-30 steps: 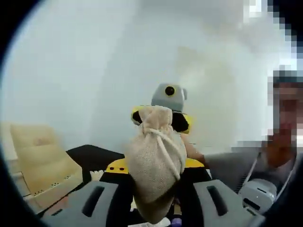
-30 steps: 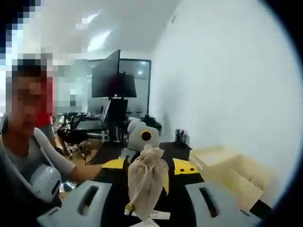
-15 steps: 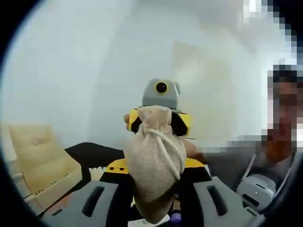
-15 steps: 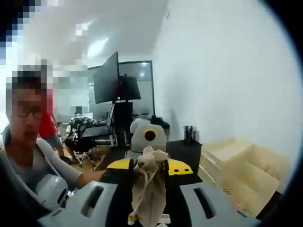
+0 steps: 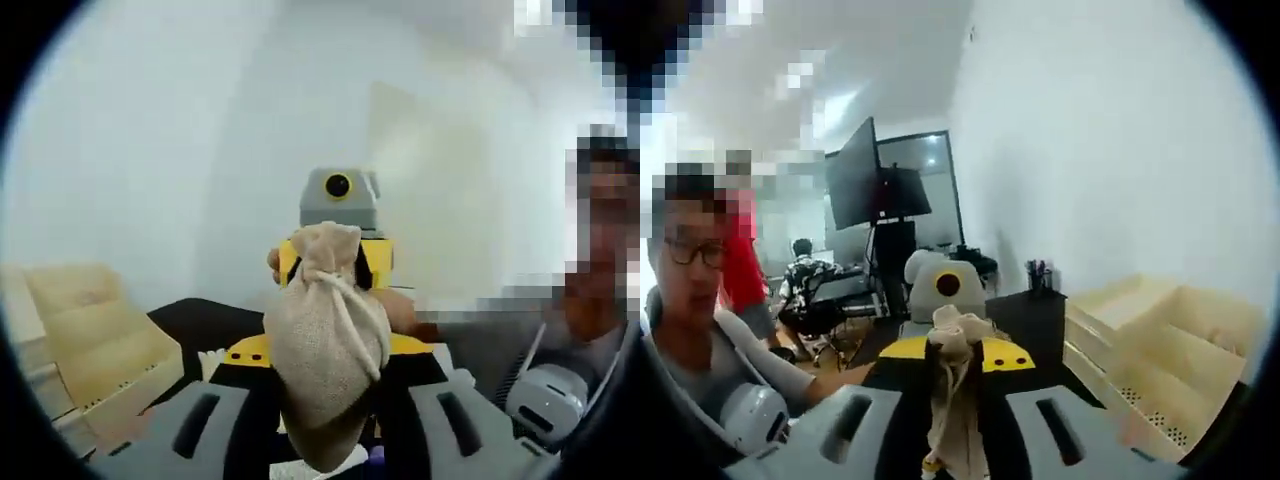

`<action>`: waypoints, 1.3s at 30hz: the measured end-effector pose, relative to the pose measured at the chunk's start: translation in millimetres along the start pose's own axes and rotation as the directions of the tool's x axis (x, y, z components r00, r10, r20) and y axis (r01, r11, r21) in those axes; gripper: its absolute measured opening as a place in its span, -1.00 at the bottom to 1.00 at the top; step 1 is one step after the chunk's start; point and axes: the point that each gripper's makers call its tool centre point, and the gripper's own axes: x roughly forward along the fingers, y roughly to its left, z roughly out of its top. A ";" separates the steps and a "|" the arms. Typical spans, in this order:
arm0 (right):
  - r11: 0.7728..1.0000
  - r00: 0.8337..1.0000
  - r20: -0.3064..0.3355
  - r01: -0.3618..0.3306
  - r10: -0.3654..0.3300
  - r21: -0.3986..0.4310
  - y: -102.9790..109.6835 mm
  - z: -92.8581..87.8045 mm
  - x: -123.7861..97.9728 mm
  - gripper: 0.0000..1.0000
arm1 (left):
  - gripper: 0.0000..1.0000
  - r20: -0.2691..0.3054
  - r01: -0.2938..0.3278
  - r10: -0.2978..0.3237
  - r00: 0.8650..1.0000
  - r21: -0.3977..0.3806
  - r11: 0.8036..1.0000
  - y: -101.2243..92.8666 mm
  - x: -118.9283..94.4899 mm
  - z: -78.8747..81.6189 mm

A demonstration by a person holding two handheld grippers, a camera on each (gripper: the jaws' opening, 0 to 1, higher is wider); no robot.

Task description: Open the drawer, pick up the cosmetic bottles from the table one by one, place them into the drawer, release the gripper, close the drawer, and move the gripper away

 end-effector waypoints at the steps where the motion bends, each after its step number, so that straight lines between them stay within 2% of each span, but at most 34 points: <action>1: 1.000 1.000 -0.004 -0.004 0.004 -0.001 0.0 -1.5 0.9 -0.76 | -0.32 -0.003 -0.003 0.003 1.000 0.005 1.000 1.3 -0.9 -0.4; 2: 1.000 1.000 -0.010 -0.007 0.007 0.001 -0.8 -2.7 1.7 -0.77 | -0.31 -0.015 -0.011 0.011 1.000 0.010 1.000 3.2 -2.1 -2.4; 3: 1.000 1.000 -0.014 -0.009 0.009 0.001 -1.6 -3.4 2.2 -0.77 | -0.26 -0.053 -0.048 0.049 0.997 0.028 0.998 10.6 -4.9 -8.7; 6: 1.000 1.000 -0.027 -0.009 0.009 0.002 -7.4 -4.3 2.5 -0.77 | -0.04 -0.120 -0.142 0.151 0.981 0.082 0.986 28.6 -11.6 -20.6; 10: 1.000 1.000 -0.004 0.011 -0.011 0.023 -28.3 2.7 -1.0 -0.78 | -0.04 -0.147 -0.218 0.232 0.961 0.105 0.970 44.4 -23.7 -25.5; 12: 0.999 1.000 0.006 0.024 -0.025 0.032 -39.2 6.5 -2.0 -0.78 | -0.03 -0.142 -0.255 0.272 0.952 0.130 0.958 51.3 -30.6 -24.5; 13: 0.999 0.999 0.007 0.041 -0.041 0.026 -48.2 8.2 -2.0 -0.78 | -0.03 -0.146 -0.280 0.298 0.943 0.134 0.951 55.2 -35.0 -24.2; 15: 0.997 0.997 -0.005 0.075 -0.075 0.008 -61.4 6.2 -0.4 -0.78 | 0.01 -0.161 -0.337 0.361 0.919 0.159 0.928 63.3 -44.5 -23.5; 17: 0.995 0.995 -0.011 0.102 -0.102 -0.004 -72.8 4.4 3.4 -0.78 | 0.21 -0.196 -0.379 0.406 0.893 0.162 0.911 65.9 -51.4 -25.9; 18: 0.993 0.993 -0.012 0.114 -0.114 -0.008 -79.1 4.4 5.2 -0.78 | 0.25 -0.242 -0.409 0.444 0.863 0.184 0.894 70.1 -56.5 -30.8; 19: 0.992 0.992 -0.011 0.122 -0.122 -0.010 -84.8 4.7 7.0 -0.78 | 0.25 -0.259 -0.442 0.493 0.831 0.232 0.866 75.8 -60.7 -31.4; 20: 0.991 0.991 -0.015 0.131 -0.131 -0.014 -90.9 5.0 8.7 -0.78 | 0.24 -0.275 -0.467 0.525 0.806 0.251 0.848 79.2 -64.4 -32.5; 21: 0.990 0.990 -0.018 0.143 -0.143 -0.020 -97.4 5.5 10.1 -0.78 | 0.24 -0.296 -0.498 0.560 0.774 0.263 0.827 82.6 -68.3 -33.8; 23: 0.987 0.987 -0.016 0.160 -0.160 -0.034 -106.0 6.1 12.1 -0.77 | 0.24 -0.331 -0.525 0.591 0.735 0.273 0.806 84.1 -72.9 -35.7; 26: 0.986 0.987 0.004 0.159 -0.159 -0.048 -117.8 11.3 12.3 -0.77 | 0.23 -0.305 -0.559 0.643 0.702 0.322 0.764 87.9 -72.6 -25.7; 27: 0.986 0.987 0.012 0.160 -0.160 -0.052 -122.9 14.0 12.7 -0.77 | 0.20 -0.303 -0.574 0.661 0.686 0.332 0.748 89.6 -73.6 -23.2; 28: 0.985 0.987 0.016 0.163 -0.162 -0.056 -125.8 15.0 13.6 -0.77 | 0.17 -0.307 -0.585 0.687 0.659 0.365 0.724 92.2 -76.1 -22.1; 30: 0.980 0.982 0.023 0.189 -0.188 -0.062 -135.9 18.1 14.9 -0.77 | 0.16 -0.331 -0.609 0.720 0.610 0.386 0.693 96.0 -81.8 -24.5; 31: 0.978 0.981 0.032 0.195 -0.193 -0.073 -139.7 20.4 15.5 -0.77 | 0.16 -0.339 -0.617 0.727 0.598 0.384 0.687 97.5 -83.0 -26.0; 32: 0.976 0.979 0.039 0.203 -0.200 -0.076 -145.8 23.5 15.7 -0.77 | 0.17 -0.351 -0.646 0.733 0.583 0.347 0.680 99.2 -85.1 -27.6; 33: 0.975 0.978 0.047 0.205 -0.202 -0.084 -149.6 26.1 16.6 -0.77 | 0.18 -0.350 -0.666 0.735 0.580 0.315 0.676 100.8 -85.6 -26.9; 34: 0.974 0.977 0.054 0.209 -0.205 -0.091 -153.5 28.6 17.6 -0.77 | 0.17 -0.328 -0.683 0.745 0.581 0.300 0.666 104.0 -85.9 -23.1; 35: 0.973 0.976 0.058 0.212 -0.208 -0.093 -156.4 30.2 18.3 -0.77 | 0.14 -0.321 -0.687 0.745 0.584 0.294 0.665 106.0 -86.6 -22.4; 39: 0.960 0.966 0.065 0.256 -0.250 -0.109 -179.8 37.8 23.0 -0.77 | 0.17 -0.323 -0.714 0.768 0.553 0.291 0.637 118.0 -91.9 -29.4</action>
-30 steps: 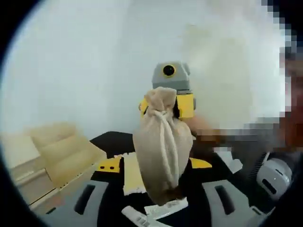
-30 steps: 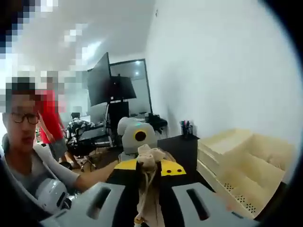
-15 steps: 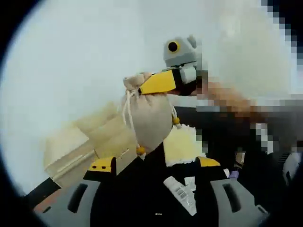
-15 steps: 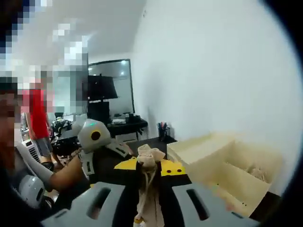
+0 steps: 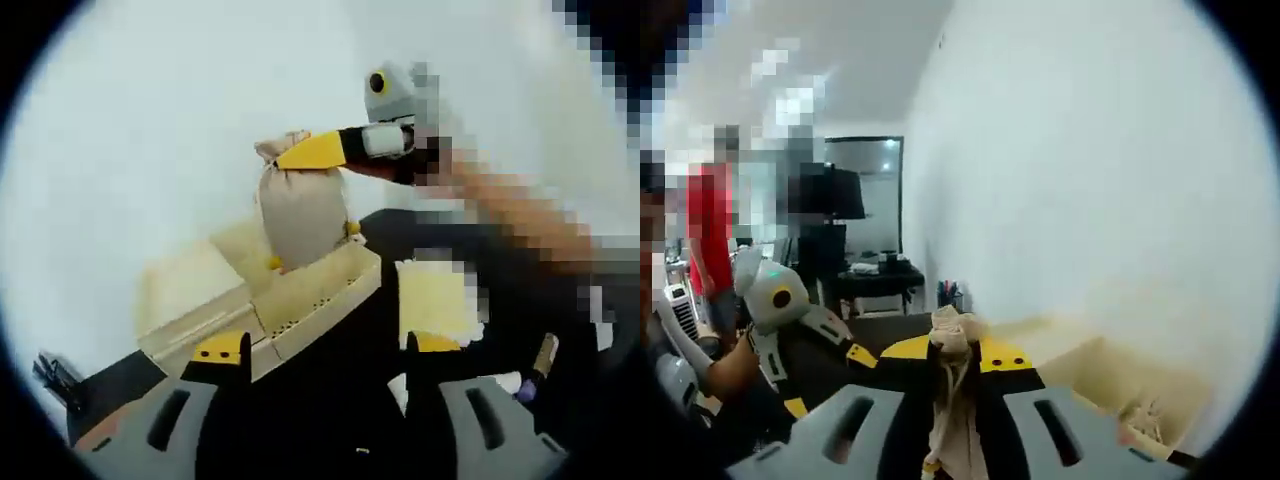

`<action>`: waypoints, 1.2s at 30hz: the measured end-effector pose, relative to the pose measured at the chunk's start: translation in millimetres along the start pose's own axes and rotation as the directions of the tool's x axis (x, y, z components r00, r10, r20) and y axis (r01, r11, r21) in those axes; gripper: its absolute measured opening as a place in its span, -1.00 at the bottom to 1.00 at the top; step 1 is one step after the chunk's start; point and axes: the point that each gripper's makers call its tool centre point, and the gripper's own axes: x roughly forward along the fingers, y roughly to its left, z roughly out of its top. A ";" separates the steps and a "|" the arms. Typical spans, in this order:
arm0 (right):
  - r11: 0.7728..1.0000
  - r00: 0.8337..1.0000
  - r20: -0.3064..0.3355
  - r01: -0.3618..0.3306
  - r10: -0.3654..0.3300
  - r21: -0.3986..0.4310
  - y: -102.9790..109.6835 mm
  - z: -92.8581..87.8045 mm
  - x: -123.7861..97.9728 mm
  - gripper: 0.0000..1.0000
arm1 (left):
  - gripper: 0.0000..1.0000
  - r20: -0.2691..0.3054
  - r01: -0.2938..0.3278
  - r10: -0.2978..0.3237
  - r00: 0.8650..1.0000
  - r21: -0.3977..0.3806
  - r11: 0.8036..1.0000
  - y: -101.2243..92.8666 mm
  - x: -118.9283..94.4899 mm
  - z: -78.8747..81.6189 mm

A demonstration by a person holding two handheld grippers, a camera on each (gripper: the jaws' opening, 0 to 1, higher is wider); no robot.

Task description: Open the drawer, pick up the cosmetic bottles from the table one by one, place them into the drawer, release the gripper, close the drawer, and move the gripper away

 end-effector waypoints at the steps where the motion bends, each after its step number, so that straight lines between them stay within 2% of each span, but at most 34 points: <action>1: 1.000 1.000 0.000 0.001 -0.001 -0.001 -3.7 0.2 2.4 -0.77 | 0.19 -0.002 -0.004 0.004 1.000 0.007 1.000 0.6 2.0 -0.9; 3: 1.000 1.000 0.003 0.009 -0.009 0.002 -12.0 0.3 5.5 -0.77 | 0.24 -0.002 -0.001 0.001 1.000 0.010 1.000 -0.5 4.7 -1.3; 5: 1.000 1.000 0.007 0.002 -0.002 0.006 -19.9 -1.0 7.2 -0.77 | 0.24 0.007 0.039 -0.039 0.999 -0.006 0.999 -8.1 7.0 0.0; 8: 1.000 1.000 0.015 0.003 -0.003 0.020 -37.4 -4.4 8.6 -0.77 | 0.19 0.003 0.060 -0.060 0.998 -0.015 0.998 -11.4 7.8 -1.9; 11: 1.000 1.000 0.018 0.016 -0.017 0.024 -53.1 -7.7 10.2 -0.77 | 0.18 -0.010 0.047 -0.047 0.999 -0.021 0.999 -5.1 8.7 -5.6; 14: 0.997 0.999 0.027 0.035 -0.037 0.063 -65.5 -11.1 13.0 -0.77 | 0.23 0.008 0.013 -0.012 1.000 -0.026 1.000 1.5 10.4 -2.8; 16: 0.992 0.998 0.027 0.058 -0.062 0.113 -77.0 -18.8 16.3 -0.77 | 0.23 0.007 0.022 -0.022 1.000 -0.028 0.999 0.6 13.3 -2.1; 18: 0.990 0.997 0.018 0.073 -0.076 0.120 -86.7 -24.7 19.7 -0.77 | 0.23 0.005 0.026 -0.026 1.000 -0.023 0.999 1.8 16.5 -1.4; 20: 0.989 0.997 0.016 0.078 -0.081 0.124 -86.9 -29.7 24.2 -0.77 | 0.22 -0.009 0.027 -0.027 1.000 -0.012 1.000 2.8 17.9 -4.8; 24: 0.989 0.996 0.030 0.076 -0.081 0.130 -96.3 -30.3 28.1 -0.77 | 0.19 -0.010 0.039 -0.039 0.999 -0.022 0.999 1.4 17.5 -7.7; 25: 0.989 0.996 0.029 0.076 -0.081 0.130 -107.5 -26.9 29.1 -0.77 | 0.19 -0.008 0.042 -0.042 0.999 -0.025 0.999 1.9 17.5 -7.3; 30: 0.989 0.996 0.009 0.082 -0.084 0.126 -126.0 -30.5 42.1 -0.77 | 0.17 -0.009 0.033 -0.034 0.999 -0.042 0.999 13.7 16.1 -7.8; 32: 0.987 0.997 0.007 0.078 -0.080 0.139 -140.8 -30.1 48.8 -0.77 | 0.15 -0.017 0.014 -0.015 1.000 -0.040 0.999 21.6 14.0 -9.8; 34: 0.986 0.997 -0.002 0.072 -0.073 0.151 -143.6 -34.7 54.5 -0.78 | 0.14 -0.026 -0.001 0.000 1.000 -0.034 0.999 25.7 12.0 -11.5; 36: 0.988 0.997 -0.038 0.075 -0.070 0.137 -146.2 -44.5 60.1 -0.78 | 0.14 -0.026 -0.009 0.009 1.000 -0.033 0.999 27.2 9.3 -11.9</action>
